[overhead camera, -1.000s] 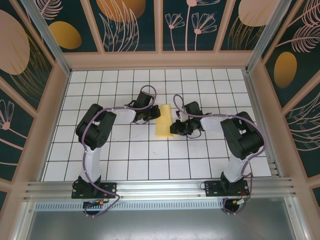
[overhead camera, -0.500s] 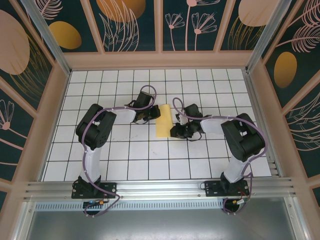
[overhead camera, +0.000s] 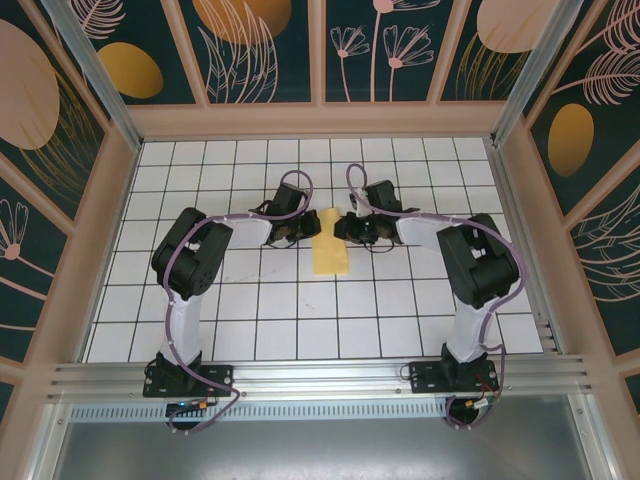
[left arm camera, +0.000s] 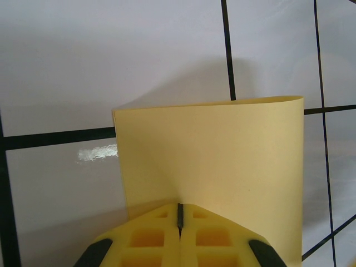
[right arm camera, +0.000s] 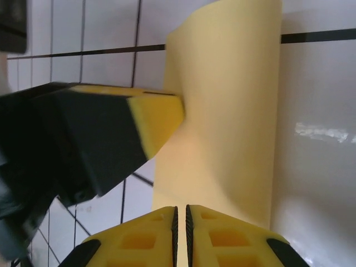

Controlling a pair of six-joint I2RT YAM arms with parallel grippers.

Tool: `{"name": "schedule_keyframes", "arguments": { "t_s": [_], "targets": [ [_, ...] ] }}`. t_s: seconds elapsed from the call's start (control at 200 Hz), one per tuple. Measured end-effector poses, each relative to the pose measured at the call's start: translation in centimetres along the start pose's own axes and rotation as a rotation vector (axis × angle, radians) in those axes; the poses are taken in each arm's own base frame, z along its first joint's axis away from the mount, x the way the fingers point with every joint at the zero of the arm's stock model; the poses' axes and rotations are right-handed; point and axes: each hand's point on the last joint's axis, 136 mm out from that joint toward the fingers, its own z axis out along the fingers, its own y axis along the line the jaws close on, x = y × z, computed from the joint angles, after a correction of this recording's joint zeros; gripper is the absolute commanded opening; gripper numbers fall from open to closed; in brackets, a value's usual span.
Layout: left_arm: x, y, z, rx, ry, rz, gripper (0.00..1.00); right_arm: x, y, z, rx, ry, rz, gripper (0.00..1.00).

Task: Fold a paper plane with a square sheet of paper (pick it up from the middle)
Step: Fold the square sheet of paper in half at the center of the table.

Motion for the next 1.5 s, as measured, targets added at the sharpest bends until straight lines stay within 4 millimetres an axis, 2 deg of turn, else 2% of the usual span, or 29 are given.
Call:
{"name": "schedule_keyframes", "arguments": {
  "t_s": [0.14, 0.335, 0.64, 0.921, 1.231, 1.501],
  "targets": [
    [0.0, 0.0, 0.0, 0.0, 0.0, 0.0, 0.01, 0.6, -2.0, 1.1, 0.031, 0.026, 0.054, 0.13],
    [0.0, 0.0, 0.0, -0.002, -0.001, 0.0, 0.01, 0.4, -3.4, 1.1, 0.064, 0.013, 0.098, 0.13],
    [0.0, 0.0, 0.0, -0.005, -0.004, 0.001, 0.01, -0.1, -3.0, 0.8, 0.058, -0.005, 0.106, 0.13],
    [0.0, 0.0, 0.0, -0.005, -0.004, 0.001, 0.0, -3.8, -1.0, 1.0, 0.019, -0.072, 0.06, 0.13],
    [0.0, 0.0, 0.0, -0.006, -0.003, 0.002, 0.01, -4.2, -3.9, 2.3, 0.112, -0.082, 0.106, 0.13],
    [0.0, 0.0, 0.0, -0.006, -0.003, 0.002, 0.01, -5.7, -3.3, 2.0, 0.122, -0.112, 0.1, 0.13]
  ]
}}
